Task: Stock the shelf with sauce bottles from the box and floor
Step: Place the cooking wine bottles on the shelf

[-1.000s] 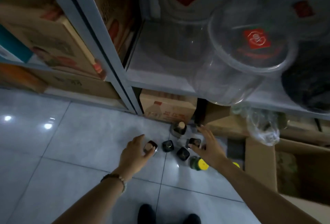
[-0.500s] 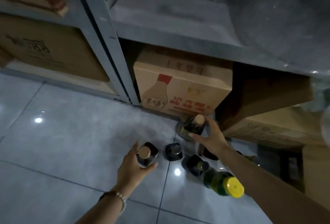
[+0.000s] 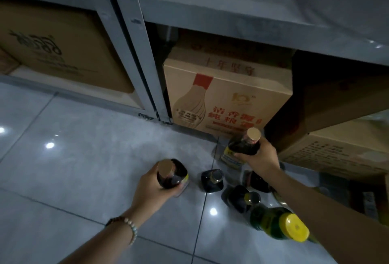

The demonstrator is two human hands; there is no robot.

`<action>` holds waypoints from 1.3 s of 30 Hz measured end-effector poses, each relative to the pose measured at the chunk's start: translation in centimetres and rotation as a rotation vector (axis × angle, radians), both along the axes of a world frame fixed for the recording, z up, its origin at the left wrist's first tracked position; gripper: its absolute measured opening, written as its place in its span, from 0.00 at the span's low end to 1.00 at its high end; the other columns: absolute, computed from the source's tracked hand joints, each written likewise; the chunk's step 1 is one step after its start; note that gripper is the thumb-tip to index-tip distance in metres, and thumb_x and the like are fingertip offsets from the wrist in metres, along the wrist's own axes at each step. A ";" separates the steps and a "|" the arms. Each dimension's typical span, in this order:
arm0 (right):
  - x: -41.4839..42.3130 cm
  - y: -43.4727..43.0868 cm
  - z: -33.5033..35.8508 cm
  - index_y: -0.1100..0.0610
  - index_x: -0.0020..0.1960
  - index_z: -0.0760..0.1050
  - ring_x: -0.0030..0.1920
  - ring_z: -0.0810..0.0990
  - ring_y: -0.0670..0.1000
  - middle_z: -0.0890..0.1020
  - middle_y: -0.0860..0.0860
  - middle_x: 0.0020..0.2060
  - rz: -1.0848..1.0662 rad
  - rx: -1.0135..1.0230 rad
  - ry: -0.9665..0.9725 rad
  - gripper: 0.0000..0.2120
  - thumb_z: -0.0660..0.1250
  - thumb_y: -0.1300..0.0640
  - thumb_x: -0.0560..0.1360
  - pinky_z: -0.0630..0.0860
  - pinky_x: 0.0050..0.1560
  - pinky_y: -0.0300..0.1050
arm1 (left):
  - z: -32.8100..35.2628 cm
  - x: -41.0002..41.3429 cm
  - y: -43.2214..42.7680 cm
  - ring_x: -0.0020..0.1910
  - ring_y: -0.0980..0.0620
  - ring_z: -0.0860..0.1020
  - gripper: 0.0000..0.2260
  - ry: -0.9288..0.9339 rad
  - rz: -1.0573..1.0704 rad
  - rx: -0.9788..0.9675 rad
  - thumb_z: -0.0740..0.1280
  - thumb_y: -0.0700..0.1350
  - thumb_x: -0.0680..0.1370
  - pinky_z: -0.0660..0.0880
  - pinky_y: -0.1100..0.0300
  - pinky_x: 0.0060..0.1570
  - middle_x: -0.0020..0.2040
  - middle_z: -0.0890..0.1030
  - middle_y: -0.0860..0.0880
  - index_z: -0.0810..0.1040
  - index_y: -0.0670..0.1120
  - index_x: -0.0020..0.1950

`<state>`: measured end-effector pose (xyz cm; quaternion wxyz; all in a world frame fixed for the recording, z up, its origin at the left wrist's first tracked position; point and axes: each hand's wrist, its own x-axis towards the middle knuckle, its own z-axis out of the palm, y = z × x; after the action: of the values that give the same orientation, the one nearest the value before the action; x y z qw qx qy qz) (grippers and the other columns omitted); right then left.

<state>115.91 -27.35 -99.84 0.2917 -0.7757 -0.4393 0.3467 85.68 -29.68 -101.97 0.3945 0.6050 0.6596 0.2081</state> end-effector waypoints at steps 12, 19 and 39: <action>2.6 -4.2 38.5 0.46 0.47 0.78 0.43 0.81 0.35 0.84 0.38 0.40 0.092 0.198 0.152 0.25 0.84 0.54 0.54 0.74 0.41 0.26 | 37.4 3.1 3.3 0.47 0.61 0.81 0.31 -0.371 -0.201 0.061 0.83 0.44 0.56 0.76 0.70 0.44 0.49 0.83 0.57 0.75 0.52 0.55; 7.3 -10.5 68.8 0.54 0.55 0.77 0.50 0.84 0.49 0.85 0.50 0.48 -0.081 0.473 0.290 0.30 0.81 0.60 0.54 0.80 0.50 0.42 | 66.0 9.2 4.2 0.47 0.59 0.82 0.31 -0.543 -0.329 0.177 0.81 0.56 0.49 0.76 0.66 0.48 0.48 0.85 0.55 0.80 0.59 0.51; 27.2 -27.7 108.0 0.53 0.66 0.71 0.47 0.84 0.57 0.84 0.58 0.51 -0.364 1.199 0.371 0.36 0.76 0.49 0.59 0.81 0.39 0.48 | 110.7 37.4 -6.4 0.43 0.47 0.84 0.19 -1.160 -0.786 0.480 0.77 0.55 0.61 0.79 0.58 0.37 0.46 0.85 0.46 0.82 0.52 0.50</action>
<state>143.14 -55.10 8.17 0.7986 -0.4679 -0.3607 0.1149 123.08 -36.04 8.73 0.5820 0.6588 0.0163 0.4765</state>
